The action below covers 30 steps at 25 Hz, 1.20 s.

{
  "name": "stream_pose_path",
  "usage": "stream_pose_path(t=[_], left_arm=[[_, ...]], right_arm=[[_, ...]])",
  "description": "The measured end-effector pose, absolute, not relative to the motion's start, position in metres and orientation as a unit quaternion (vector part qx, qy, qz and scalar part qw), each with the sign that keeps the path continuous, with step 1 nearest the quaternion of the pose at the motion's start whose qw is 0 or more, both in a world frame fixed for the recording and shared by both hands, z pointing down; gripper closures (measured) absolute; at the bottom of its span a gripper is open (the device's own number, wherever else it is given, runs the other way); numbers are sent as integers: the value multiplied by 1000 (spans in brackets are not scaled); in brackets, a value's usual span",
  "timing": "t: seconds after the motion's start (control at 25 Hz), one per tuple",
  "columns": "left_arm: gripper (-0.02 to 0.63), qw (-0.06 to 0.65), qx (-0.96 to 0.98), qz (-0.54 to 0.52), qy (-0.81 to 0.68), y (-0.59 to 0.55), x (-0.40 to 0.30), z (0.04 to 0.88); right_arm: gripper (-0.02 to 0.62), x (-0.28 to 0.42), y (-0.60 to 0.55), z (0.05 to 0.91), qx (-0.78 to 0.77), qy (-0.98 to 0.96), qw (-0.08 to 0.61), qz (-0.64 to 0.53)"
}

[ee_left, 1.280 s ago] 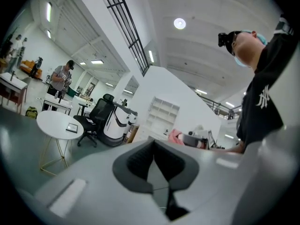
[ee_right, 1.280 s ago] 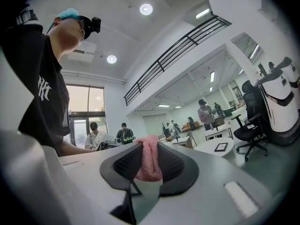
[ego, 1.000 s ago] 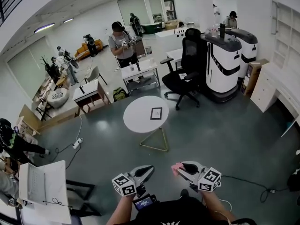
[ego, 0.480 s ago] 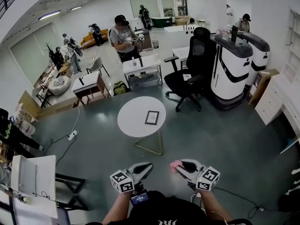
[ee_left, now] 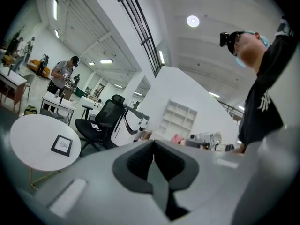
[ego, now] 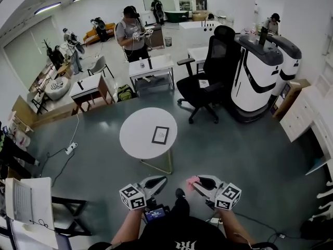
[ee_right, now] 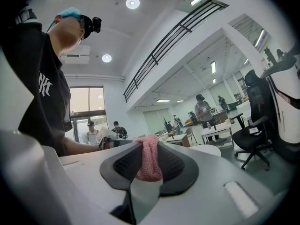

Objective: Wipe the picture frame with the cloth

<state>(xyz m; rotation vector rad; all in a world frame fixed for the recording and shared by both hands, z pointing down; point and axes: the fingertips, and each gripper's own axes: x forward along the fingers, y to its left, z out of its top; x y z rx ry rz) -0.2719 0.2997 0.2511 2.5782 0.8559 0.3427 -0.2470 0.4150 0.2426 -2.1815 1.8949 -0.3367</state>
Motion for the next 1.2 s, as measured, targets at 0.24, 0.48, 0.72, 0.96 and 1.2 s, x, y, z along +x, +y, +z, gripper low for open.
stream_pose_path(t=[0.24,0.48,0.72,0.96,1.2], left_arm=[[603,214,921,111,307,266,-169,252],[603,214,925,79,302,217,-71,232],[603,228,932,70,273,170,-18,245],[603,248,939,81,226,142,19,268],[603,252,954,75,147,87,69,280]], right_arm=[[508,-156,405,229,-760,633,93,-114],[508,-67,368,213,-762,634,66,-114],[508,-24,307,221,-727,673,65,-120],[508,38,282,241,-702,694,70,-144],[508,113,223,265,-642,746,78,-159]])
